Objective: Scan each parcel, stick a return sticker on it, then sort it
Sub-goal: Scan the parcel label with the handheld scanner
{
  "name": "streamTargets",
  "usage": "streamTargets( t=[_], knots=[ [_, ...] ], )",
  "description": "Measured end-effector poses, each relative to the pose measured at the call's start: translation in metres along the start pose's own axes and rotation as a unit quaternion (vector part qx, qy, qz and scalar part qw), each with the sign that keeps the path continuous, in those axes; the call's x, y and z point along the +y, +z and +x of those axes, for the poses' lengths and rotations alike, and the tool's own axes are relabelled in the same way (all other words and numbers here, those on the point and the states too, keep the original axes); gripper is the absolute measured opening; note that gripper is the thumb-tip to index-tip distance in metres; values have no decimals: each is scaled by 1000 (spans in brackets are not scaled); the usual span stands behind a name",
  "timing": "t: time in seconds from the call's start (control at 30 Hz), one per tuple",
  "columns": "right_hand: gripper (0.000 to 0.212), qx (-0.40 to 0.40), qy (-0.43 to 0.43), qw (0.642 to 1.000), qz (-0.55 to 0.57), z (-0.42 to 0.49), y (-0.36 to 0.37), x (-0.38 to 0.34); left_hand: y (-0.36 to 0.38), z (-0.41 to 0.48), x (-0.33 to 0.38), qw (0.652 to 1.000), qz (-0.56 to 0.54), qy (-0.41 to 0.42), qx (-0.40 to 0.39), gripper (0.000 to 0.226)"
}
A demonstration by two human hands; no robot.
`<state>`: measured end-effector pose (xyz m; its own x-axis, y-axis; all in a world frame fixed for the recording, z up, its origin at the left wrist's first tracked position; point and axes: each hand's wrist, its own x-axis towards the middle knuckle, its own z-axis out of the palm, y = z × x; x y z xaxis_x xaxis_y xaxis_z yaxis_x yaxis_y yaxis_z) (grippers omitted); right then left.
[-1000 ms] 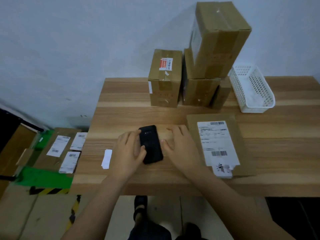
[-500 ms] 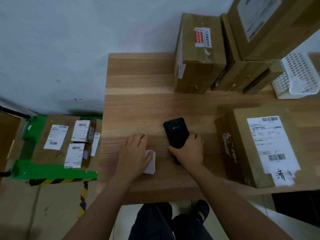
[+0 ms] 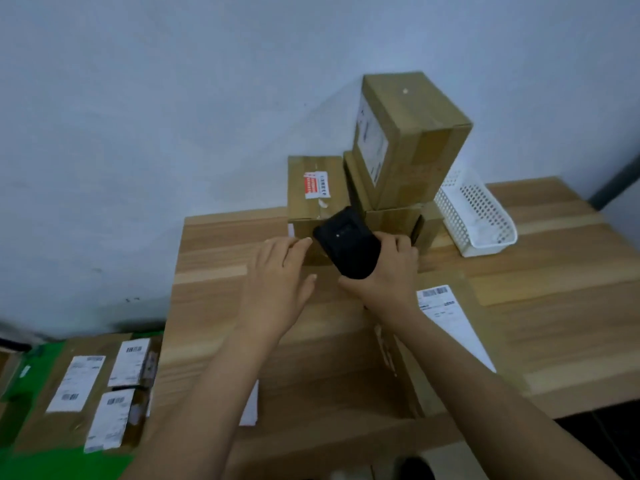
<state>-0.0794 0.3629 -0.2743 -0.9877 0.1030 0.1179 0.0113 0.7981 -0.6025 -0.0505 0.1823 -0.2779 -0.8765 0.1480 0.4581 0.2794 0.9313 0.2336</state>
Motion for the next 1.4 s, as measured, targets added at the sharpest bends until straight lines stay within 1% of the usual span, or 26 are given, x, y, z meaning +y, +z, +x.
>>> streamTargets(
  t=[0.13, 0.23, 0.3, 0.37, 0.43, 0.47, 0.57, 0.63, 0.7, 0.77, 0.83, 0.9, 0.93, 0.97, 1.1, 1.23, 1.3, 1.4],
  knots=[
    [83, 7, -54, 998, -3, 18, -36, 44, 11, 16, 50, 1000, 21, 0, 21, 55],
    [86, -23, -119, 992, -31, 30, -70, 83, 27, 19, 89, 998, 48, -33, 15, 56],
    [84, -45, -166, 983, -68, 39, -94, 106, 37, 17, 115, 997, 57, -50, 16, 57],
    [78, -49, -242, 959, -136, 48, -115, 121, 44, 16, 138, 996, 67, -54, 26, 57],
    [74, -66, -325, 920, -211, 60, -133, 131, 49, 14, 157, 994, 77, -62, 39, 55],
    [73, -76, -369, 893, -245, 65, -142, 133, 50, 13, 165, 994, 82, -67, 42, 54],
    [69, -87, -505, 789, -339, 77, -162, 135, 54, 3, 180, 990, 101, -86, 39, 53],
    [60, -85, -570, 728, -371, 82, -172, 132, 56, -5, 187, 988, 110, -105, 22, 56],
    [47, -84, -615, 678, -393, 83, -174, 129, 58, -14, 193, 986, 107, -126, 8, 56],
    [35, -73, -645, 640, -411, 83, -175, 126, 61, -20, 198, 985, 106, -137, 6, 55],
    [33, -78, -658, 610, -434, 78, -177, 119, 64, -24, 201, 984, 107, -144, 4, 57],
    [37, -98, -672, 572, -461, 75, -178, 117, 67, -26, 204, 983, 103, -150, 4, 59],
    [39, -95, -675, 552, -480, 77, -179, 117, 68, -27, 207, 983, 102, -151, 1, 60],
    [40, -90, -672, 542, -495, 77, -181, 115, 67, -27, 209, 983, 101, -151, 1, 61],
    [32, -59, -672, 549, -494, 81, -181, 111, 64, -34, 211, 983, 105, -153, 15, 62],
    [34, -31, -684, 549, -479, 83, -179, 104, 64, -38, 209, 981, 112, -156, 33, 55],
    [34, -28, -699, 549, -457, 83, -178, 103, 63, -36, 209, 981, 113, -156, 35, 54],
    [39, -18, -704, 569, -424, 85, -180, 103, 61, -33, 208, 981, 112, -156, 31, 56]
  ],
)
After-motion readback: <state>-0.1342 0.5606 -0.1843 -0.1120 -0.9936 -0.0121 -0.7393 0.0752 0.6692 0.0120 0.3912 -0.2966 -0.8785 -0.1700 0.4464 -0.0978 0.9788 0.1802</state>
